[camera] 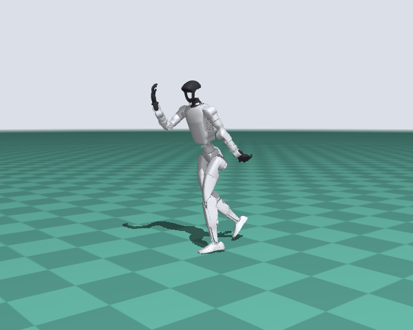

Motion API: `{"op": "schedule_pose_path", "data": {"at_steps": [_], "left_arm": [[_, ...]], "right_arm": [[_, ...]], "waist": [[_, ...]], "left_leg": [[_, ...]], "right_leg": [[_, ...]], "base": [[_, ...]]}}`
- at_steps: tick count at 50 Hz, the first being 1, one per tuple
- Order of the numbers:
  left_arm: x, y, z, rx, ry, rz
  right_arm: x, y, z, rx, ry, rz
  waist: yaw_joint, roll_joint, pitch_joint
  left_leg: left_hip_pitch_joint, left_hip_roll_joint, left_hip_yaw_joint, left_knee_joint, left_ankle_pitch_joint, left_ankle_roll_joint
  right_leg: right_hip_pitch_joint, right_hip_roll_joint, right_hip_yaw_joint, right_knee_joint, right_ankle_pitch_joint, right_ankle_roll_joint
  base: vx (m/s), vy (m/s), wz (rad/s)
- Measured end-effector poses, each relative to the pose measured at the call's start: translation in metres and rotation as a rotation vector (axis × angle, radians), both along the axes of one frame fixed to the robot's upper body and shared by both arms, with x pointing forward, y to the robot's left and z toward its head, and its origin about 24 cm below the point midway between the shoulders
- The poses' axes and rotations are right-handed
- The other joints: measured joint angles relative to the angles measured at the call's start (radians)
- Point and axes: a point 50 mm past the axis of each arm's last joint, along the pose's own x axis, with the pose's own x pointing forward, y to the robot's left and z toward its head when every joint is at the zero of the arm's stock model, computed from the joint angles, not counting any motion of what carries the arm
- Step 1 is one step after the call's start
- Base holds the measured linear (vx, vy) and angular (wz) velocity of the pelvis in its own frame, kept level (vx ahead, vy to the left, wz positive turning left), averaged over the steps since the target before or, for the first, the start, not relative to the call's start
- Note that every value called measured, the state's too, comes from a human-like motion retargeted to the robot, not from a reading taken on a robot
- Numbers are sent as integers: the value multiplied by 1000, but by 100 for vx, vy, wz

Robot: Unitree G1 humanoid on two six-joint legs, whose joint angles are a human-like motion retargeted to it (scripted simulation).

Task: Kungfu

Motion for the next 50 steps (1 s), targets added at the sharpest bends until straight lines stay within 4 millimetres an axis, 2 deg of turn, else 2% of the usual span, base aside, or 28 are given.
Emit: {"op": "schedule_pose_path", "data": {"at_steps": [3,5,8,10,11,12,14,15,16,18,20,23,25,26,30,32,36,40,42,45,47,48,50], "left_arm": [[11,9,-2,18,-45,-28],[16,13,-3,29,-70,-28],[26,20,-4,71,-120,-11],[32,24,-4,90,-150,-6],[34,25,-5,90,-159,-11],[36,27,-4,90,-165,-18],[39,31,-4,94,-173,-50],[38,31,-5,95,-177,-72],[37,28,-6,102,-188,-68],[29,18,-8,103,-192,-31],[10,3,-7,77,-136,24],[-22,-18,0,-11,1,47],[-41,-28,5,-61,64,11],[-49,-32,8,-72,80,-7],[-79,-45,19,-95,162,2],[-91,-53,27,-118,231,39],[-116,-65,43,-165,334,67],[-142,-72,59,-154,384,87],[-154,-77,69,-136,423,126],[-169,-79,82,-95,490,170],[-170,-73,84,-40,491,167],[-169,-68,82,-2,476,160],[-158,-51,73,107,406,144]], "right_arm": [[7,4,-8,-32,45,-17],[10,6,-12,-49,68,-22],[13,7,-18,-53,96,-32],[16,6,-22,-58,117,-46],[17,6,-23,-61,127,-57],[18,4,-25,-63,136,-68],[20,-3,-28,-58,153,-101],[22,-10,-31,-54,165,-126],[23,-14,-33,-45,175,-134],[27,-19,-38,-23,206,-127],[31,-17,-43,-4,245,-91],[37,-2,-43,-28,285,-47],[38,0,-41,-49,287,-54],[37,-2,-40,-51,280,-64],[31,-14,-34,-19,247,-109],[26,-16,-29,-18,222,-132],[22,-21,-21,-38,192,-176],[24,-27,-18,-40,201,-200],[26,-27,-20,-53,217,-201],[33,-27,-28,-87,245,-232],[43,-30,-39,-116,295,-290],[49,-34,-48,-132,339,-322],[64,-44,-72,-150,448,-372]], "waist": [[-14,43,-6],[-37,39,-1],[-87,38,8],[-128,31,21],[-144,23,21],[-154,14,15],[-146,-8,-13],[-134,-17,-18],[-98,-30,-2],[-61,-35,28],[-85,-13,38],[-160,10,-19],[-165,6,-77],[-168,4,-90],[-157,-19,-89],[-139,-33,-58],[-91,-61,6],[-51,-96,48],[-61,-117,45],[-95,-125,17],[-107,-132,-18],[-96,-142,-32],[-78,-144,-76]], "left_leg": [[112,-28,34,-83,-1,43],[192,-76,75,-144,2,72],[267,-134,82,-170,-9,91],[302,-195,59,-149,-18,108],[307,-224,51,-122,-31,115],[302,-251,42,-90,-45,121],[270,-297,24,-13,-66,125],[265,-319,16,18,-69,126],[291,-302,64,16,-65,126],[349,-269,150,6,-39,118],[383,-246,215,24,4,92],[299,-223,319,152,85,-6],[206,-191,417,261,132,-71],[169,-181,437,309,142,-83],[59,-157,466,358,107,-116],[31,-141,461,280,101,-93],[17,-113,428,14,120,5],[36,-107,417,-253,77,107],[46,-124,475,-352,33,146],[55,-121,624,-359,-10,134],[31,-138,631,-279,41,201],[22,-146,617,-268,109,212],[-30,-106,534,-237,276,201]], "right_leg": [[-67,10,70,-5,-103,0],[-117,-9,134,-20,-194,0],[-154,-47,165,-171,-282,-84],[-139,-101,179,-350,-275,-174],[-120,-130,172,-421,-177,-230],[-108,-161,149,-449,-130,-264],[-104,-214,53,-389,-207,-261],[-88,-227,26,-411,-212,-277],[-59,-228,20,-429,-206,-289],[5,-215,27,-460,-202,-310],[69,-194,28,-500,-202,-329],[81,-191,19,-536,-217,-346],[63,-193,19,-554,-233,-354],[63,-192,7,-558,-243,-355],[92,-177,-12,-563,-276,-346],[130,-169,-15,-567,-288,-341],[220,-157,-14,-580,-308,-317],[307,-168,-31,-596,-332,-283],[338,-193,-58,-605,-333,-241],[375,-219,-119,-606,-306,-139],[387,-238,-154,-604,-252,-58],[396,-250,-158,-604,-215,-15],[378,-186,-183,-614,-110,0]], "base": [[37,43,40],[34,23,80],[31,-4,123],[30,-15,173],[31,-19,171],[32,-21,146],[34,-23,117],[29,-19,39],[22,-14,-28],[16,-7,-63],[27,-8,28],[36,-12,71],[36,-12,36],[43,-17,49],[39,-23,29],[39,-23,6],[49,-19,-1],[65,-14,-3],[82,-12,32],[90,-11,53],[95,-7,37],[83,-18,-5],[85,-46,-28]]}}
